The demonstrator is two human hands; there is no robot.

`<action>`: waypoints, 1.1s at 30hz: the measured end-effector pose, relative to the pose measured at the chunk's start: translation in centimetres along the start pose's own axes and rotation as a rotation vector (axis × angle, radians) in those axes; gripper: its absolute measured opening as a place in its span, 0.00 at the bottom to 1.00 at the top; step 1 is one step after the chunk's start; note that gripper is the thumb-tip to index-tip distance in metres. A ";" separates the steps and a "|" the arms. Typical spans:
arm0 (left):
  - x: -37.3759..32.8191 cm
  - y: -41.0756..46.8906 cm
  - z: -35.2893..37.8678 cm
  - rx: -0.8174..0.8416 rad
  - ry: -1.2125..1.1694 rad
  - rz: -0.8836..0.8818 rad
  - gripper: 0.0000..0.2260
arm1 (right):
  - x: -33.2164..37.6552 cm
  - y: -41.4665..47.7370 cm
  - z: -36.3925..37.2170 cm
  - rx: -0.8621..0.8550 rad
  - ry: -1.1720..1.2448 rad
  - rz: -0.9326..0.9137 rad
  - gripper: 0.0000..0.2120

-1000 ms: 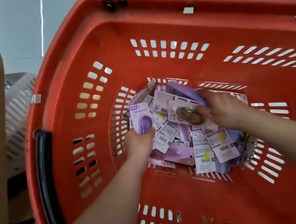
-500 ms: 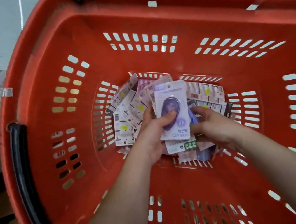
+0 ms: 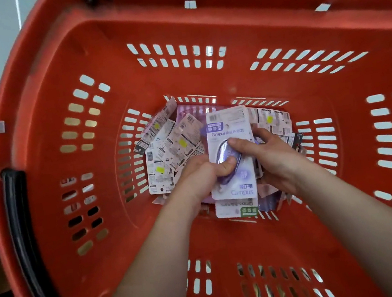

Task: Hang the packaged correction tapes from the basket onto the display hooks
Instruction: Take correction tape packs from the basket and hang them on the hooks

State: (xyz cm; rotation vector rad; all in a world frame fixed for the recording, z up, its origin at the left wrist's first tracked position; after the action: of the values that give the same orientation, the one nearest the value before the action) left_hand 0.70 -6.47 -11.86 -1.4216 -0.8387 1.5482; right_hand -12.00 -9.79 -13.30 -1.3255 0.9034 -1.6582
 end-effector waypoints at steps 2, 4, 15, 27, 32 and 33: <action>0.4 0.0 0.5 0.019 0.013 -0.021 0.02 | -0.3 0.3 -0.4 -0.003 -0.040 0.005 0.26; 0.6 0.0 0.5 0.013 -0.011 -0.031 0.03 | -0.6 0.5 -0.5 0.028 -0.074 0.010 0.27; -2.7 6.0 -7.4 -0.464 0.786 0.065 0.28 | 1.3 2.3 -2.0 -0.143 -0.398 -0.224 0.22; -4.6 3.0 -9.4 -0.624 0.994 0.108 0.07 | 1.8 -1.3 -2.6 -0.178 -0.429 -0.329 0.19; -3.0 -3.5 -6.2 -0.531 0.228 0.033 0.14 | 3.6 -6.3 -2.4 -0.166 -0.241 -0.323 0.18; -3.0 -5.1 -5.1 -0.533 0.171 0.033 0.14 | 4.0 -7.6 -2.2 -0.157 -0.214 -0.313 0.18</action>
State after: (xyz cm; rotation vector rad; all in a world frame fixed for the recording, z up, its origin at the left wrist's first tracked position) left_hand 6.51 -7.47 -6.63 -1.9224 -1.1812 1.2509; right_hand -15.84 -10.14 -5.32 -1.7896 0.7379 -1.6594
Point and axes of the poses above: each hand's wrist, its own y-axis towards the middle knuckle, its own z-axis out of the palm, x = y × z, the point moved 9 cm from there along y, towards the middle knuckle, and after that the axes turned 4 degrees about y, right-handed, at the moved point
